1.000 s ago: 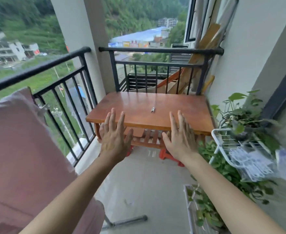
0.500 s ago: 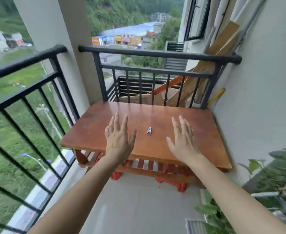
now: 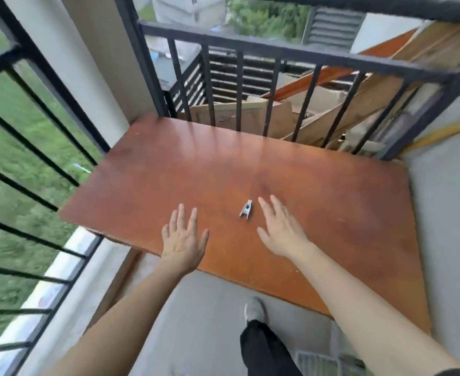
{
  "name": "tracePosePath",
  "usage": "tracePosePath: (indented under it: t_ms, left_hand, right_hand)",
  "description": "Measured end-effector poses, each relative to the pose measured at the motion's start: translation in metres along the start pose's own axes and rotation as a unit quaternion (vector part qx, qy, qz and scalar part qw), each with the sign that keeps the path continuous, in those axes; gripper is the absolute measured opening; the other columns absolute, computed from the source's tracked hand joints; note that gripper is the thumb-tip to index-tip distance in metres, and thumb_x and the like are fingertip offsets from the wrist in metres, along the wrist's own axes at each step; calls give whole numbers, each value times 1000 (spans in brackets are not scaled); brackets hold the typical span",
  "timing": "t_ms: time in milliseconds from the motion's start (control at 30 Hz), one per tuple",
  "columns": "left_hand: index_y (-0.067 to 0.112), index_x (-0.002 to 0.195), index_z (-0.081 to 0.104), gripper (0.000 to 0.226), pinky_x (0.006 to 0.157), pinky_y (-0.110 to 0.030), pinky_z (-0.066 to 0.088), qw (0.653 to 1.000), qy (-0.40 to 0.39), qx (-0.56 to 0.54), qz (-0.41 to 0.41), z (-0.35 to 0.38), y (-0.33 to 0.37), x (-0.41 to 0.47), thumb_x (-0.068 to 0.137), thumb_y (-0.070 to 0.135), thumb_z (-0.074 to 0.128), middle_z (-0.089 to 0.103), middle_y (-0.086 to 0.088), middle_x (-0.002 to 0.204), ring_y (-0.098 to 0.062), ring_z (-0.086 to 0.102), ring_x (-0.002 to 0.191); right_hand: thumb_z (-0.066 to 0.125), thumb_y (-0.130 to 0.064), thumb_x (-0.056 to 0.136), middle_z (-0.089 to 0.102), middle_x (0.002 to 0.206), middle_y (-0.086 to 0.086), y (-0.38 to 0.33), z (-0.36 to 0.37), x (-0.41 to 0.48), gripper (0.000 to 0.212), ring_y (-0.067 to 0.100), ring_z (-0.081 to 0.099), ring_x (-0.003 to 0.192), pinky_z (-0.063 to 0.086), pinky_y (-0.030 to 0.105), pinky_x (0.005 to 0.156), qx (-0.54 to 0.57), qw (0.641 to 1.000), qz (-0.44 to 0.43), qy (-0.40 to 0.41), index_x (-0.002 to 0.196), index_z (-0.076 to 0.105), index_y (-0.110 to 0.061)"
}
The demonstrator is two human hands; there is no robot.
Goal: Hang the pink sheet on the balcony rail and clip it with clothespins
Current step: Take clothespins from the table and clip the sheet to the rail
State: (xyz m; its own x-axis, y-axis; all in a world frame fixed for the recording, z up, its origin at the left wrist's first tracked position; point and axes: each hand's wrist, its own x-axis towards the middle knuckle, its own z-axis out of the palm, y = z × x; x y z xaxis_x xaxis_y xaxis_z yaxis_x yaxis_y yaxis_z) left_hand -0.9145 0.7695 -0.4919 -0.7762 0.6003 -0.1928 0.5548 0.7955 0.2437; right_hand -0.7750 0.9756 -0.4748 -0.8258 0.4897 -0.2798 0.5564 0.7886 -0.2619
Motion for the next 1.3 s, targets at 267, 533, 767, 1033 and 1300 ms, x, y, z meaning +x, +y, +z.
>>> tracePosePath:
  t_ms: [267, 533, 767, 1033, 1300]
  left_hand:
    - [26, 156, 6, 64, 119, -46, 13, 981, -148, -8, -124, 83, 1, 45, 101, 50, 28, -9, -4, 164, -25, -5, 151]
    - [29, 156, 3, 63, 122, -45, 8, 950, -273, -27, -150, 117, 5, 37, 100, 50, 24, -15, 0, 163, -24, -13, 150]
    - [31, 156, 5, 65, 123, -43, 5, 926, -334, -77, -158, 100, -5, 49, 100, 52, 30, -17, 3, 163, -21, -14, 150]
    - [24, 156, 17, 64, 123, -41, 3, 927, -331, -109, -135, 104, -20, 40, 100, 50, 35, -11, 1, 164, -20, -10, 151]
    - [25, 152, 28, 55, 121, -40, 5, 954, -186, -140, -190, 70, -32, -32, 103, 47, 25, 16, 0, 163, -20, 12, 150]
  right_hand:
    - [49, 2, 90, 2, 164, 11, 34, 59, 125, 83, 32, 8, 150, 27, 42, 115, -73, 979, -148, -119, 157, 9, -24]
    - [82, -12, 73, 67, 119, 7, 52, 99, 159, 38, 35, 52, 123, 53, 42, 78, -111, 962, -235, -84, 110, 72, -19]
    - [71, -21, 87, 60, 125, 8, 48, 93, 149, 29, 29, 50, 125, 55, 45, 86, -25, 975, -197, -103, 114, 68, -11]
    - [49, -5, 95, 43, 139, 10, 44, 104, 117, 46, 29, 37, 133, 47, 41, 95, -91, 973, -133, -164, 140, 46, -12]
    - [63, -44, 87, 60, 109, 1, -15, 100, 51, 32, 31, 64, 104, 51, 37, 82, -27, 987, -71, -143, 113, 64, -25]
